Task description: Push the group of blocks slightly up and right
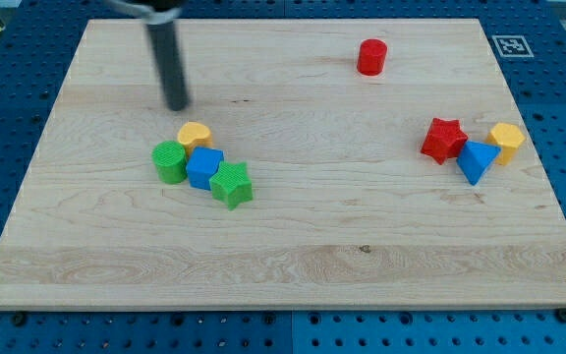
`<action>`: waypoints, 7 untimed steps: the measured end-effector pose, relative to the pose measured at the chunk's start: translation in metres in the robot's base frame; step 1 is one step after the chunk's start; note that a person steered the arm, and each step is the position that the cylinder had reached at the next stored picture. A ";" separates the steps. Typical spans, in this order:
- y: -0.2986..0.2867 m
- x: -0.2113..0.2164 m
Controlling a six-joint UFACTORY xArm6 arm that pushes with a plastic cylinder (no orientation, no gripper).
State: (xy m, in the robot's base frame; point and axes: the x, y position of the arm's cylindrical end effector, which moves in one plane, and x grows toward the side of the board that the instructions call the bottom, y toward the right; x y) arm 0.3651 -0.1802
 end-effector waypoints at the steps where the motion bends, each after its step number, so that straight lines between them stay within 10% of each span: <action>1: -0.074 0.019; 3: -0.072 0.109; 7: 0.010 0.101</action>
State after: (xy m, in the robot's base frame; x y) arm 0.4658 -0.1704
